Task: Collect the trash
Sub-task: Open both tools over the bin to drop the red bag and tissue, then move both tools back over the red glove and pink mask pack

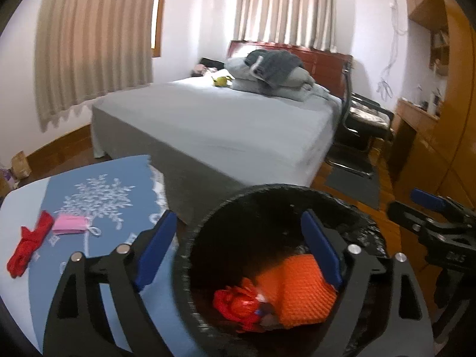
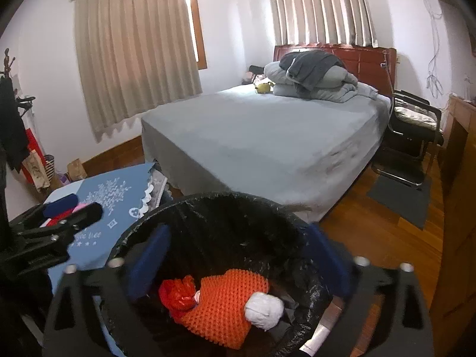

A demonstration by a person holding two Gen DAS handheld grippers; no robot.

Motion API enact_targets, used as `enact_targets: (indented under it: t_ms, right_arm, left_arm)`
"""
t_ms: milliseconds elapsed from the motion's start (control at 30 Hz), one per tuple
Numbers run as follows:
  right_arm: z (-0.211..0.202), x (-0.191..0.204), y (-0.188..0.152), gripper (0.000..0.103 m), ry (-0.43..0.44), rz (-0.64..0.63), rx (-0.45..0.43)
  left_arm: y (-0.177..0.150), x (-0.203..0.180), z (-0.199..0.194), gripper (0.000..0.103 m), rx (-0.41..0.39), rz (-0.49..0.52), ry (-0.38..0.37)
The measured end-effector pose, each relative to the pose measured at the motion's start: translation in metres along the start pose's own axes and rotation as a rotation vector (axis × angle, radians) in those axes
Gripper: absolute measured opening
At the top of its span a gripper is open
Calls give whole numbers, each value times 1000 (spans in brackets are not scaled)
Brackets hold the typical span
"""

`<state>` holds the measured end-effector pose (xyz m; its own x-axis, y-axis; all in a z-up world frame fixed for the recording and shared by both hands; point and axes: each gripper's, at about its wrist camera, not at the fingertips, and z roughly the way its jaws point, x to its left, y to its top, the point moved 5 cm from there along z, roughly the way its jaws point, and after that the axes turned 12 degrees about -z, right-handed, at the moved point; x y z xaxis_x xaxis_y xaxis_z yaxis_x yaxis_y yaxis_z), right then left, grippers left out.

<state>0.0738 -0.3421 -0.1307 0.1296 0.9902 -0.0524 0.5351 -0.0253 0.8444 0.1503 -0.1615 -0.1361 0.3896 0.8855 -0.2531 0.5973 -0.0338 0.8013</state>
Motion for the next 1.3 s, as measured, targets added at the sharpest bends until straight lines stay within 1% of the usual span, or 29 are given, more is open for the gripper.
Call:
enact_targets:
  t_ms: [100,267,400,600,767,933,1133,1300]
  right_arm:
    - [-1,6,3,97,1,-8,-5]
    - [4,21,7,97,31,-17,-4]
    - [10,43,9,97,66,-31,-2]
    - [29,95,19,97,140,-75,0]
    - [48,140,35,97,200,-118,-7]
    - [69,184,50,97,252,-156,-14]
    - [102,234,66,97,302,-183,-7]
    - [130,272,73,97,322,-204,5]
  left_arm:
    - [5,17,-7,90,-16,-24,36]
    - [12,51,-23,92,-46,-74,104]
    - [14,81,-36,93,-63,-109,162]
    - [11,132,-52,93,-77,-158,257]
    - [10,182,-64,93,-87,-212,341]
    - [13,228,-70,93,-97,-242,422]
    - [16,278,-71,93,-102,-281,494]
    - [19,315,-65,93,-96,-309,539]
